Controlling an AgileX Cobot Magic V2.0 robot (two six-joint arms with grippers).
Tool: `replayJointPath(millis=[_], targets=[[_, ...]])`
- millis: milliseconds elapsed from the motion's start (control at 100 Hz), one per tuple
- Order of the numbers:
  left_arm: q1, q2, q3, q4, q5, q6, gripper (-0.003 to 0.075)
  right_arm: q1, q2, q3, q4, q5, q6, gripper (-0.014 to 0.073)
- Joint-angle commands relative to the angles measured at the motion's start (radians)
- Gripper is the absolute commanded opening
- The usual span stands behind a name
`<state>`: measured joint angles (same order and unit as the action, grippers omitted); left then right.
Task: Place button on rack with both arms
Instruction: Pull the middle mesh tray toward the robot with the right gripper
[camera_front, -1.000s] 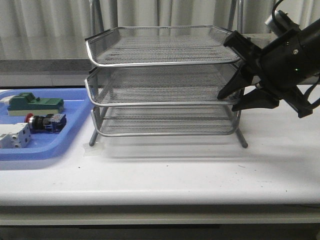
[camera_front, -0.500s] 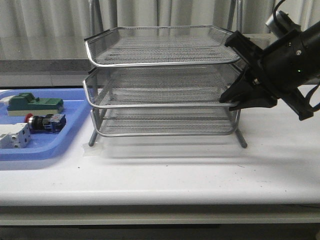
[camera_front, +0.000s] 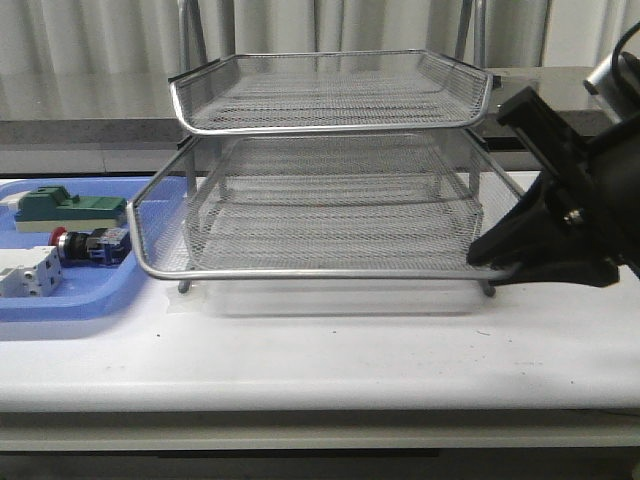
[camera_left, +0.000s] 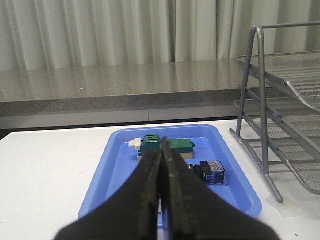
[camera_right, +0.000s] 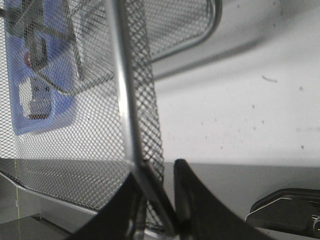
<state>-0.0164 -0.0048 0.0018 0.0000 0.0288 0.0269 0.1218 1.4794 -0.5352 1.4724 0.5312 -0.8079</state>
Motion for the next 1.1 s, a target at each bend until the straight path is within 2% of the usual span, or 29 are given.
replayJointPath(millis=[0,200,350,470,560,800,940,1090], targets=[[0.001,-0.031,0.044,0.000,-0.080,-0.010,-0.0020,0.006,-0.053,0.066,-0.135,-0.010,-0.038,0.0013],[0.001,-0.031,0.044,0.000,-0.080,-0.010,-0.0020,0.006,-0.139,0.097,-0.135,-0.009,-0.038,0.0036],[0.001,-0.031,0.044,0.000,-0.080,-0.010,-0.0020,0.006,-0.170,0.096,-0.131,-0.004,-0.038,0.0162],[0.001,-0.031,0.044,0.000,-0.080,-0.010,-0.0020,0.006,-0.193,0.096,-0.133,0.017,-0.038,0.0311],[0.001,-0.031,0.044,0.000,-0.080,-0.010,-0.0020,0.006,-0.215,0.095,-0.142,0.028,-0.038,0.0373],[0.001,-0.031,0.044,0.000,-0.080,-0.010,-0.0020,-0.001,-0.344,0.093,-0.228,0.033,-0.012,0.0382],[0.001,-0.031,0.044,0.000,-0.080,-0.010,-0.0020,-0.007,-0.419,0.059,-0.417,0.056,0.126,0.0382],[0.001,-0.031,0.044,0.000,-0.080,-0.010,-0.0020,-0.057,-0.474,-0.040,-0.786,0.171,0.367,0.0381]])
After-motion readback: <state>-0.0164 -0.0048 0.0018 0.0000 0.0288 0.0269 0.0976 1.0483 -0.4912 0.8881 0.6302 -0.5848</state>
